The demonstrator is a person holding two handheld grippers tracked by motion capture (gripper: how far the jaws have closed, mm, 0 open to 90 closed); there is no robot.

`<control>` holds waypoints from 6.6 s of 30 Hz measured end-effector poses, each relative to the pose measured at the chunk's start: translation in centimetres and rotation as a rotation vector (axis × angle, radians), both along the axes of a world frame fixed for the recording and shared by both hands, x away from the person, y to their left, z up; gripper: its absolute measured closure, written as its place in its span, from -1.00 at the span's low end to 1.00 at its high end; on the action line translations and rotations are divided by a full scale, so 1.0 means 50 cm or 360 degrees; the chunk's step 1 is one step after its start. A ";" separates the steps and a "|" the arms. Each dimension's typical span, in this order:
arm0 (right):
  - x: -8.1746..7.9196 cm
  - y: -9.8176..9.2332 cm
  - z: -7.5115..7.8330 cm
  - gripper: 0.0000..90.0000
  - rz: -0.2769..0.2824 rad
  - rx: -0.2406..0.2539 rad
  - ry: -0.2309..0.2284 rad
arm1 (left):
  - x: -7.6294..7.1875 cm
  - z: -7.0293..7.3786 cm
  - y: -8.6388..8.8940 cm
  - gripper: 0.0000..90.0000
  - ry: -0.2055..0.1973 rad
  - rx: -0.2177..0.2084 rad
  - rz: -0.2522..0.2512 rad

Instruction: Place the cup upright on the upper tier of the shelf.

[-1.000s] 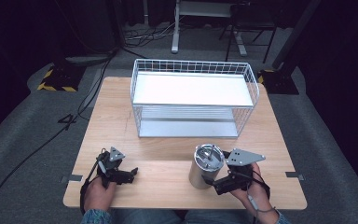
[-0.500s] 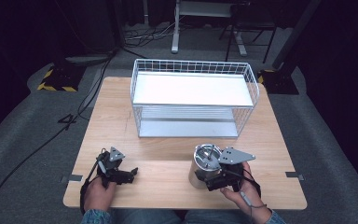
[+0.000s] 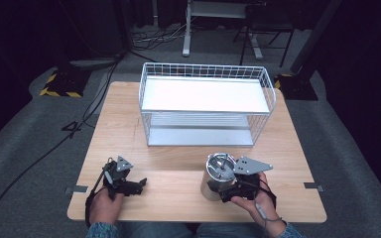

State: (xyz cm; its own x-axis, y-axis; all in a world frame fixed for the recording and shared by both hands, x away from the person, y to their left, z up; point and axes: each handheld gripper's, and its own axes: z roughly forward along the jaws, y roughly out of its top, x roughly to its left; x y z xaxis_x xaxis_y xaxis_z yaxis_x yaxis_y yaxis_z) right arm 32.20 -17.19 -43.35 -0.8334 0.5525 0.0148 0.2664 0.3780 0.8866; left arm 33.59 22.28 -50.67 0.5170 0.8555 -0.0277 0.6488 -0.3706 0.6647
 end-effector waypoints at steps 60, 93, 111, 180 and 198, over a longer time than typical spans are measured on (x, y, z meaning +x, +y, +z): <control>0.034 -0.014 0.244 -0.92 -0.0067 0.0021 -0.0155 | 0.000 0.000 0.000 -1.00 -0.0003 0.0000 0.0002; 0.173 0.015 0.429 -0.92 -0.0163 0.0140 -0.0314 | -0.001 -0.001 -0.001 -1.00 -0.0005 -0.0001 0.0014; 0.314 0.068 0.459 -0.92 -0.0248 0.0113 -0.0255 | -0.001 0.000 -0.003 -1.00 -0.0004 -0.0001 0.0024; 0.402 0.021 0.405 -1.00 -0.0251 0.0053 -0.0140 | -0.001 0.000 -0.003 -1.00 -0.0003 -0.0002 0.0023; 0.258 -0.060 0.413 -1.00 -0.0088 0.0125 -0.0197 | -0.001 0.000 -0.003 -1.00 -0.0004 0.0000 0.0023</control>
